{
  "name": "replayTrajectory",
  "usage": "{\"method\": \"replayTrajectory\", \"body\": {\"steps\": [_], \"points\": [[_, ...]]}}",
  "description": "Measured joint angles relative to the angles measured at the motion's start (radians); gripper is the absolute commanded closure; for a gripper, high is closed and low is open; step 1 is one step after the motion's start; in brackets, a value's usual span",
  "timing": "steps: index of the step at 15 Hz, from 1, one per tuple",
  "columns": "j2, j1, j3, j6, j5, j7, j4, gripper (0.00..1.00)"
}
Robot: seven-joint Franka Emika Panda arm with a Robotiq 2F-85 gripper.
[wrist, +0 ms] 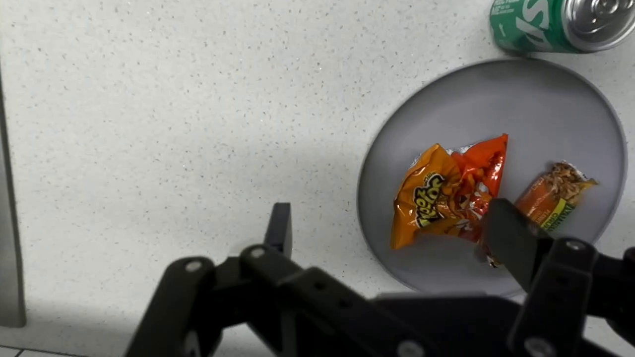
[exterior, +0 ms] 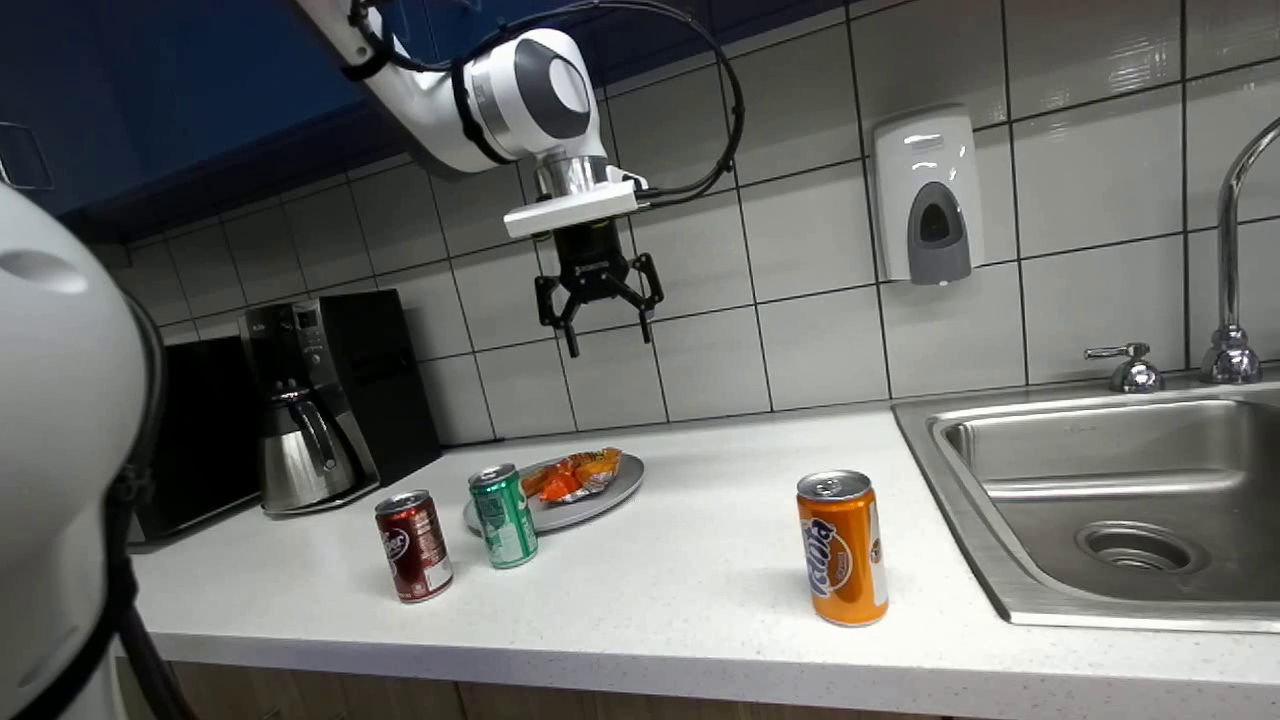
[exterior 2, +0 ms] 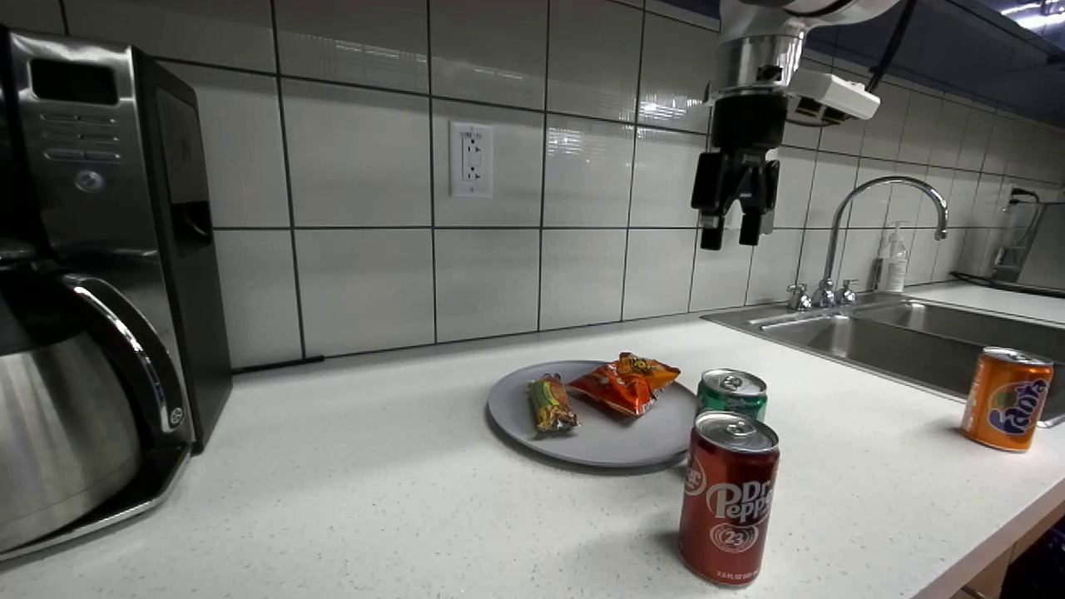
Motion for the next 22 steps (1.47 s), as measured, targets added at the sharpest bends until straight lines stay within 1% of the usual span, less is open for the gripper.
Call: {"method": "replayTrajectory", "body": {"steps": [4,8,14,17,22], "points": [[0.031,0.006,0.037,0.000,0.000,0.058,0.030,0.00],[0.058,0.032,0.070,0.000,0.000,0.127,0.050,0.00],[0.109,0.071,0.115,0.000,0.001,0.163,0.084,0.00],[0.145,0.084,0.125,0.003,0.001,0.184,0.115,0.00],[0.235,0.093,0.127,0.046,0.001,0.222,0.185,0.00]]}}
